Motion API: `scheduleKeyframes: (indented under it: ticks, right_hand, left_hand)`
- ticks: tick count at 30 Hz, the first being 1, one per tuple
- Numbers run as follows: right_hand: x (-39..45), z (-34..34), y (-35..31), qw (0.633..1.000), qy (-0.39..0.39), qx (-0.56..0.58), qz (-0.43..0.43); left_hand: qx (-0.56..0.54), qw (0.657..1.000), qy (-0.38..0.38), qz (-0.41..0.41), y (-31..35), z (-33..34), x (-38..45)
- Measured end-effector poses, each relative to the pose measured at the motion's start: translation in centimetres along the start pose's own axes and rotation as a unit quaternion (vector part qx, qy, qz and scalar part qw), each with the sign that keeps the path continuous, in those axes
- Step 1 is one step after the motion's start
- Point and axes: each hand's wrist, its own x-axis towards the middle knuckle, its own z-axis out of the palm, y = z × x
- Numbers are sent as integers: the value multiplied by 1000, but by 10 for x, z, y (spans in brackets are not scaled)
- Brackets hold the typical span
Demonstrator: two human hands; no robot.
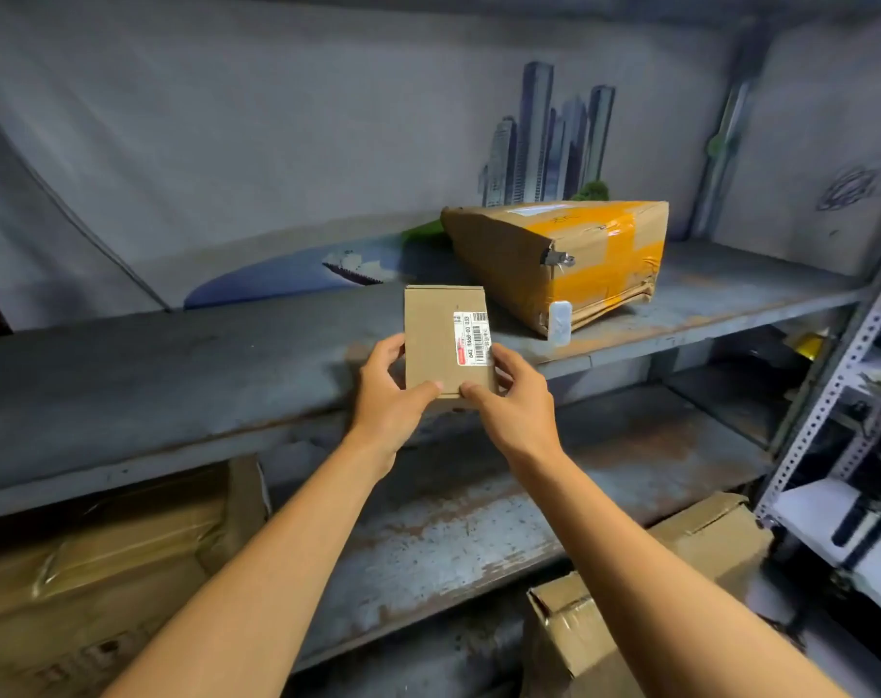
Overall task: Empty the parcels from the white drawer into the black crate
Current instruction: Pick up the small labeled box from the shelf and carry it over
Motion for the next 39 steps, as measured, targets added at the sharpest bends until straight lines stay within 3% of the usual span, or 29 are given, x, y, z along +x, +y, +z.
scheduleKeyframes:
  ticks: [6,12,17,23,30,39]
  right_hand:
    - [-84,-25,2,998,-20,53,-29]
    - [-155,-50,5,996,1,75,-49]
    - [-198,-97,6,994,71,64,-48]
    - [-241,-168,20,983,178,41,-14]
    - [-295,-247,37,937,346,-30,28]
    - [-384,-286,44,821,557,-91,87]
  left_hand:
    - [-52,998,14,34,3,-15,-89]
    - [-11,998,-10,53,21,-14,-161]
    - [0,993,-67,92,34,16,-201]
    - [-3,973,-200,112,42,75,-233]
    - [-2,924,-348,155,51,162,-266]
    - [-71,799,-566,192,62,242,-328]
